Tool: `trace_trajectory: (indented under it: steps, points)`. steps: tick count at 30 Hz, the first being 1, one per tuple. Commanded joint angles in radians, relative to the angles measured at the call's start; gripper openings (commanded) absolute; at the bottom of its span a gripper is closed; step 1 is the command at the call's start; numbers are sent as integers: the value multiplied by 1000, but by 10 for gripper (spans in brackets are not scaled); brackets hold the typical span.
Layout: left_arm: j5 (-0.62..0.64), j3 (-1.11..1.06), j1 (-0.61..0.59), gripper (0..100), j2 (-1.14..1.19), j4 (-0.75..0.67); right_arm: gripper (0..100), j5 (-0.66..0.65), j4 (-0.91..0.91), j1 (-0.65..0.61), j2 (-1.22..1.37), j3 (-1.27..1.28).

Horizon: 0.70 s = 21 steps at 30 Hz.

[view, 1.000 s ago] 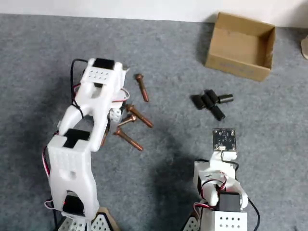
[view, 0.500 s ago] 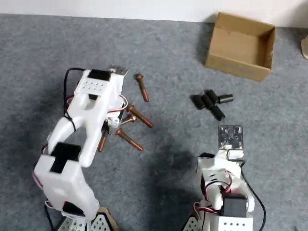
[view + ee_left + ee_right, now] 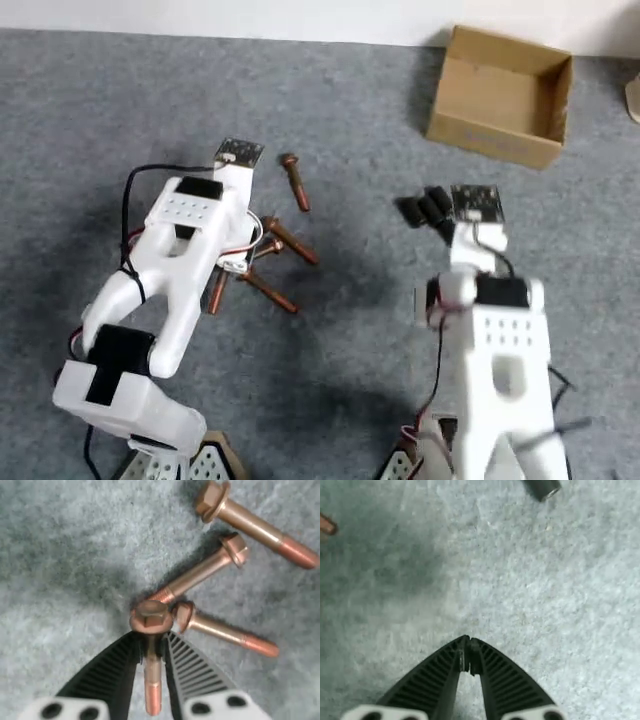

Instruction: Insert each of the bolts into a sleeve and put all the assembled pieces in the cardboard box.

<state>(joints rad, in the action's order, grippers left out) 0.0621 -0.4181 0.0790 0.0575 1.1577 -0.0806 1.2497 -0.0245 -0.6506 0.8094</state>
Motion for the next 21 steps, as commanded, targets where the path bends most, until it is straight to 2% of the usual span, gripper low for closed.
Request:
trace_trajectory:
  steps: [1, 3, 6, 10, 14, 19, 21]
  points:
    - [-11, -8, -59, 5, -61, -66, 5, 2, -87, -10, 156, -119]
    - [-11, -18, -77, 5, -61, -86, 5, -35, -96, -25, 232, -140]
    - [-12, -36, -81, 5, -59, -109, 7, -319, -64, -56, 320, -177]
    - [-12, -48, -77, 5, -59, -138, 7, -368, -64, -119, 415, -236]
    - [-12, -48, -77, 6, -58, -138, 10, -482, -64, -131, 493, -346]
    - [-14, -53, -77, 6, -58, -138, 13, -485, -65, -85, 596, -542]
    - [-14, -62, -77, 6, -58, -160, 46, -483, -65, -68, 651, -621]
